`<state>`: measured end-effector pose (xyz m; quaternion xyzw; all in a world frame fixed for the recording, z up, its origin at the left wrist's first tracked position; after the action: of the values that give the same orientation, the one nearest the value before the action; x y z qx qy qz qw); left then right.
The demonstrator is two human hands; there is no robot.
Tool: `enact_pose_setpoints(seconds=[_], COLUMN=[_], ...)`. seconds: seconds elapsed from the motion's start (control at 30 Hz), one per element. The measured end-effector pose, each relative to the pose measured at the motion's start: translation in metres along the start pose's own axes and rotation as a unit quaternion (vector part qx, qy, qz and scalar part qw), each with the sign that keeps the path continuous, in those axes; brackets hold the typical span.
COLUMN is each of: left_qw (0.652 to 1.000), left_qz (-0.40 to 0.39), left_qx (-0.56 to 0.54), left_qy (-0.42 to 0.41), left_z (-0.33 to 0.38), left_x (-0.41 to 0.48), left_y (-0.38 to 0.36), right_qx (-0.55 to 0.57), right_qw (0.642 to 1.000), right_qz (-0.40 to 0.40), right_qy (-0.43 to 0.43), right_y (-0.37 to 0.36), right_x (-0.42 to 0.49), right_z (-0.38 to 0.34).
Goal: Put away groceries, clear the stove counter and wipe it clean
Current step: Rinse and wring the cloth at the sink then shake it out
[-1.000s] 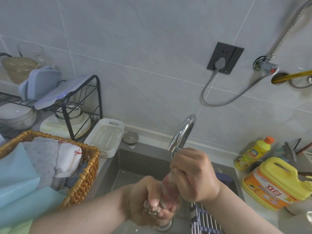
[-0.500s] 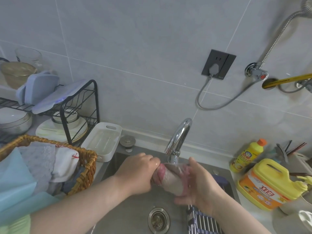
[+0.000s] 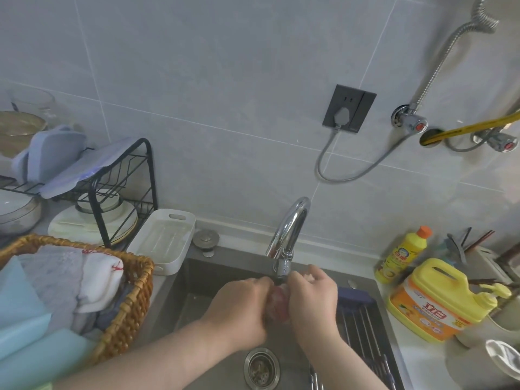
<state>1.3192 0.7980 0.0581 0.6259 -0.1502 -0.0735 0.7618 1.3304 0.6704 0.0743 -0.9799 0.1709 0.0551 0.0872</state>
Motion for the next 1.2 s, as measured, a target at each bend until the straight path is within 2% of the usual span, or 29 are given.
enact_pose_setpoints(seconds=[0.07,0.13,0.2,0.3,0.43,0.67,0.9,1.07,1.13,1.2], left_qw=[0.99,0.967,0.927,0.846,0.783,0.704,0.635,0.601,0.622,0.667], left_qz=[-0.066,-0.105,-0.144,-0.203,-0.28,-0.395,-0.439,-0.453,-0.447,-0.434], left_qx=[-0.116,-0.227,-0.346,-0.491,-0.555,-0.587,-0.627,-0.655,-0.64,-0.604], left_qy=[0.047,0.043,0.036,0.04,0.002,-0.063,-0.102,-0.071,-0.062,-0.042], left_z=[0.003,0.006,0.007,0.007,0.006,-0.01,-0.013,-0.011,-0.012,-0.013], left_x=[-0.001,0.0,-0.001,-0.008,-0.01,-0.001,-0.001,-0.006,-0.004,-0.001], left_y=[0.0,0.0,0.006,0.018,0.026,0.018,0.011,0.008,0.009,0.017], right_qx=[-0.063,-0.109,-0.167,-0.22,-0.222,-0.203,-0.206,-0.193,-0.194,-0.214], right_qw=[0.994,0.98,0.955,0.9,0.858,0.843,0.819,0.805,0.813,0.823], right_qz=[-0.045,-0.074,-0.113,-0.19,-0.248,-0.27,-0.287,-0.304,-0.291,-0.268], right_qy=[0.083,0.151,0.216,0.324,0.392,0.418,0.452,0.472,0.466,0.453], right_y=[0.001,0.002,0.001,-0.002,-0.003,-0.006,-0.006,-0.007,-0.005,-0.004], right_x=[-0.003,-0.003,-0.001,-0.005,-0.004,0.0,-0.003,-0.008,-0.004,0.002], right_z=[-0.008,-0.013,-0.017,-0.03,-0.042,-0.03,-0.035,-0.039,-0.036,-0.033])
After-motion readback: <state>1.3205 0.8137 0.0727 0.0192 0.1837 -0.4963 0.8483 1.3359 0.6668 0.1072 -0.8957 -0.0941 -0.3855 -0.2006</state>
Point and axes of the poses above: each hand's wrist, its own x-axis towards the middle knuckle, its own y-axis out of the back of the hand, z = x × y, the point moved 1 cm from there along x, towards the middle knuckle, and after that the axes turned 12 degrees about x, right-handed, at the moved point
